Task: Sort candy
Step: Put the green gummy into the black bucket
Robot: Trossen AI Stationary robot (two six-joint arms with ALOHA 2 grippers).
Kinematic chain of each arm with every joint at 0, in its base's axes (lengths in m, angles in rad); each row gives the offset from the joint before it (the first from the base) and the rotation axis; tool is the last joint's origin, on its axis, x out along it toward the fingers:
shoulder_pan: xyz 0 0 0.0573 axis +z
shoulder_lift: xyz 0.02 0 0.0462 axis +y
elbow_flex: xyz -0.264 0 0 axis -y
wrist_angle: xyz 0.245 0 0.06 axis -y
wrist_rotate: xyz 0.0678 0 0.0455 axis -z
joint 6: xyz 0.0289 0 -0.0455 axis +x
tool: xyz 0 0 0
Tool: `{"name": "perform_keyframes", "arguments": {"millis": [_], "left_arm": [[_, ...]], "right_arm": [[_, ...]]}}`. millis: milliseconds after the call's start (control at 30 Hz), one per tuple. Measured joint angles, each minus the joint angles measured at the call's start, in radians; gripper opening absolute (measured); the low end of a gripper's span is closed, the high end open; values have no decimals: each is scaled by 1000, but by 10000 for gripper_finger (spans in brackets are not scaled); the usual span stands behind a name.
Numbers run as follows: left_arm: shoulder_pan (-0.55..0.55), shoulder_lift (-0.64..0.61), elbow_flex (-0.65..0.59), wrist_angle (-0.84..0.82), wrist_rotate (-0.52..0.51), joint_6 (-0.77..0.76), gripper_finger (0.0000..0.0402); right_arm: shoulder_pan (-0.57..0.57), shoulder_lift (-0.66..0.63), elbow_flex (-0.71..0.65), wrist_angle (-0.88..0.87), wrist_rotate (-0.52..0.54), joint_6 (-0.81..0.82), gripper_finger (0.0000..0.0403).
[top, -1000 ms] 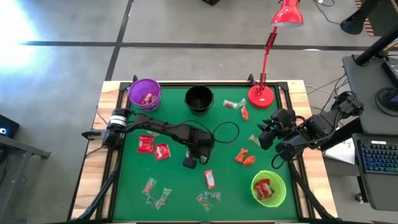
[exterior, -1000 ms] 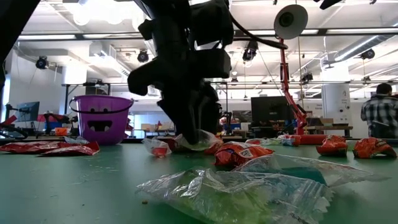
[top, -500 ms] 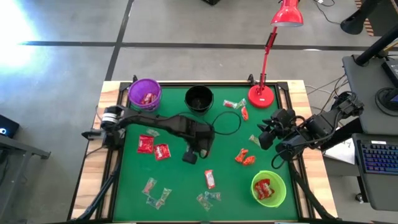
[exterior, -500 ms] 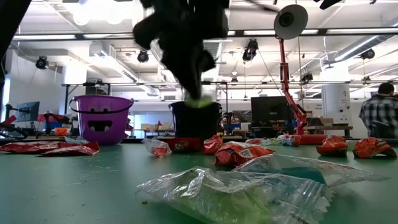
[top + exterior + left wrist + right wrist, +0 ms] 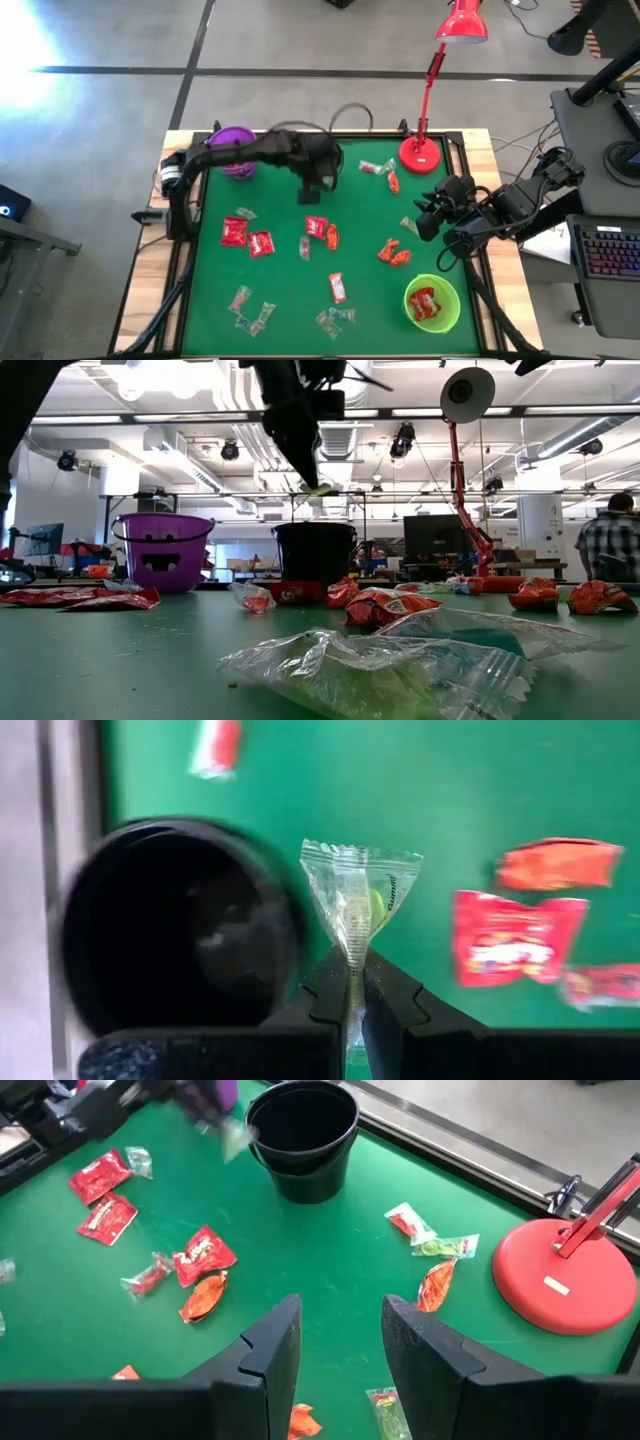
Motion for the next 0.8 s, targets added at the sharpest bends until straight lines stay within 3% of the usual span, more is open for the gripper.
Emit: {"name": "perform_keyframes", "arguments": {"millis": [300, 433, 533, 800], "left_arm": [[180, 0, 65, 17, 10, 3, 0], [234, -1, 70, 25, 111, -26, 0], [248, -1, 66, 19, 172, -37, 5], [248, -1, 60, 21, 176, -37, 51]], "right_arm": [[0, 0, 0, 0, -5, -13, 132], [0, 0, 0, -1, -5, -32, 132], [0, 0, 0, -1, -4, -37, 132], [0, 0, 0, -2, 23, -36, 132]]}}
